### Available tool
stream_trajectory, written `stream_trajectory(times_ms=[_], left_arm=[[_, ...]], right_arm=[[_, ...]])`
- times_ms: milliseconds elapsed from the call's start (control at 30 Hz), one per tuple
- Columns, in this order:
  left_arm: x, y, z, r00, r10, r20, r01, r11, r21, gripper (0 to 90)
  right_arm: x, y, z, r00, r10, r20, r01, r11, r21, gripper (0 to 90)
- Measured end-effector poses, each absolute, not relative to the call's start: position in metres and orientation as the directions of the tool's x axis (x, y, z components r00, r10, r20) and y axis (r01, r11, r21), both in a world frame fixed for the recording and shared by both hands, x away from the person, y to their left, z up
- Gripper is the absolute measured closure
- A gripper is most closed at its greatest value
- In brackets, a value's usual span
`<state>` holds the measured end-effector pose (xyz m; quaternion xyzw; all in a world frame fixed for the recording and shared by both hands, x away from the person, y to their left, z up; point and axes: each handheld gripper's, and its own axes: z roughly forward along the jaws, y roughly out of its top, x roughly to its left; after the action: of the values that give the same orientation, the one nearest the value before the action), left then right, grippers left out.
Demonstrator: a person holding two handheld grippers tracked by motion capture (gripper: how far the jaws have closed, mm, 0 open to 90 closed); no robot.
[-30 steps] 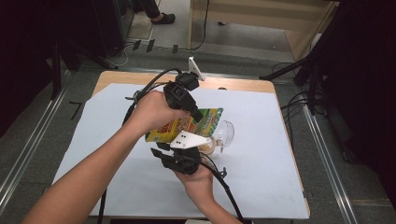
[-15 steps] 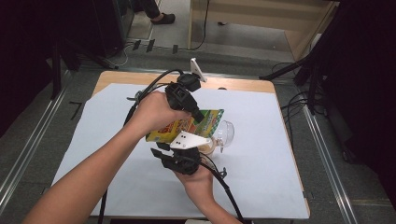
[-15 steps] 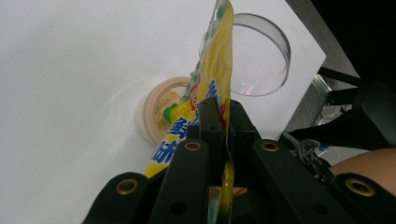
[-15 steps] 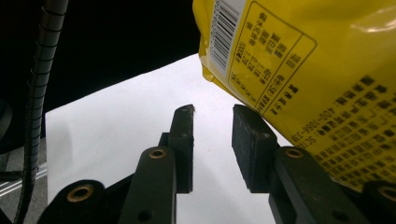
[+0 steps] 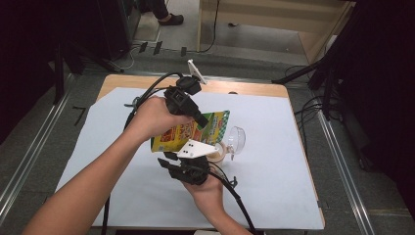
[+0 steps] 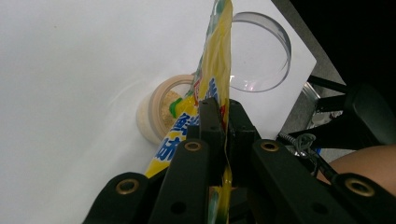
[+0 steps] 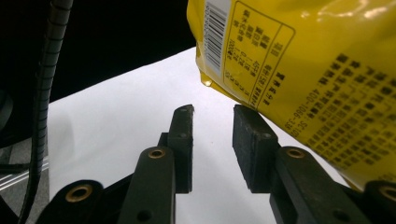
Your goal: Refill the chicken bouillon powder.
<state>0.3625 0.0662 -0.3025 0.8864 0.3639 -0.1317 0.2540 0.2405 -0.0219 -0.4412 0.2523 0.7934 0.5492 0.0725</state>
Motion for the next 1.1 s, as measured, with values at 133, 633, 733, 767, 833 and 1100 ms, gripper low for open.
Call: stream_trajectory(times_ms=[133,633,733,767,833,1100], left_arm=[[0.362,0.074,-0.303,0.702,0.576,-0.419,0.711,-0.605,0.358,88.6],[0.355,0.104,-0.311,0.707,0.524,-0.474,0.704,-0.583,0.405,89.2],[0.353,0.111,-0.314,0.704,0.522,-0.482,0.708,-0.574,0.412,89.8],[0.353,0.113,-0.315,0.7,0.524,-0.486,0.712,-0.567,0.413,90.0],[0.353,0.119,-0.318,0.694,0.517,-0.501,0.718,-0.555,0.421,90.0],[0.352,0.132,-0.327,0.684,0.474,-0.555,0.726,-0.521,0.449,90.0]], right_arm=[[0.239,-0.02,-0.445,-0.864,0.474,0.169,0.331,0.284,0.9,69.0],[0.233,-0.02,-0.453,-0.875,0.452,0.172,0.337,0.315,0.887,66.3],[0.233,-0.022,-0.454,-0.879,0.445,0.173,0.334,0.316,0.888,64.8],[0.232,-0.023,-0.454,-0.878,0.446,0.172,0.334,0.316,0.888,64.6],[0.232,-0.024,-0.453,-0.878,0.446,0.172,0.335,0.318,0.887,64.4],[0.232,-0.029,-0.454,-0.877,0.448,0.172,0.336,0.318,0.887,63.1]])
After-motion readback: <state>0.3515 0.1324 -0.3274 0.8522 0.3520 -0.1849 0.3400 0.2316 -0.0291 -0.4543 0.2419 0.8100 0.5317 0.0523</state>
